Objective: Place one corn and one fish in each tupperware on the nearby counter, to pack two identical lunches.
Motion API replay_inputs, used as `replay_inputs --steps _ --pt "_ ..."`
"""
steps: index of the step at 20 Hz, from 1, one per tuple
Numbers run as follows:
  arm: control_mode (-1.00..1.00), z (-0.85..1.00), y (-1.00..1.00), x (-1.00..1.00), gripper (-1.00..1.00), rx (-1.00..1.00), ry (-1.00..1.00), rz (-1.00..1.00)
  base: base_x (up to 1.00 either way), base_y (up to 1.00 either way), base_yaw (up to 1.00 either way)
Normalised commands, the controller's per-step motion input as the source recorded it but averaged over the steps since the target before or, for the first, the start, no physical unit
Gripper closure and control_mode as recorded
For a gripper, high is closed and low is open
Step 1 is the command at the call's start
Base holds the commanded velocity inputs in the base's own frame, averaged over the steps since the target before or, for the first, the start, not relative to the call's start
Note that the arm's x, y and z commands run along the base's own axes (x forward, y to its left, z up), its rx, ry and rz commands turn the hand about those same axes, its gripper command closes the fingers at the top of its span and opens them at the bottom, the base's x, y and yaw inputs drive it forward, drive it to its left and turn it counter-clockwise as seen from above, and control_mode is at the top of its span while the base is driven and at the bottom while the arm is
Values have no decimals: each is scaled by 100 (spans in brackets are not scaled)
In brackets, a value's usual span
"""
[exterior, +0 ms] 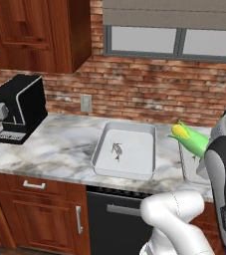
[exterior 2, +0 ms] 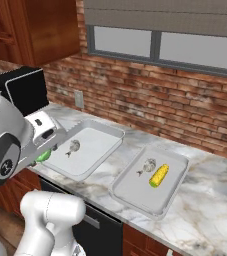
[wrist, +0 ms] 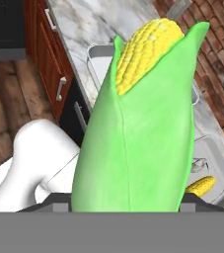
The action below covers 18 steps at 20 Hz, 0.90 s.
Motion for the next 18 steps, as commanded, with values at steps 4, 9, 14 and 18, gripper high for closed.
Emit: replay_inputs --steps 4,9,14,18 --pt "-100 -36 8 54 100 1 0 -12 0 0 0" --pt "-100 -52 33 39 100 2 0 -30 0 0 0" --pt "-100 -61 30 30 100 13 4 -32 0 0 0" --pt "-100 -37 9 29 100 23 5 -33 0 0 0"
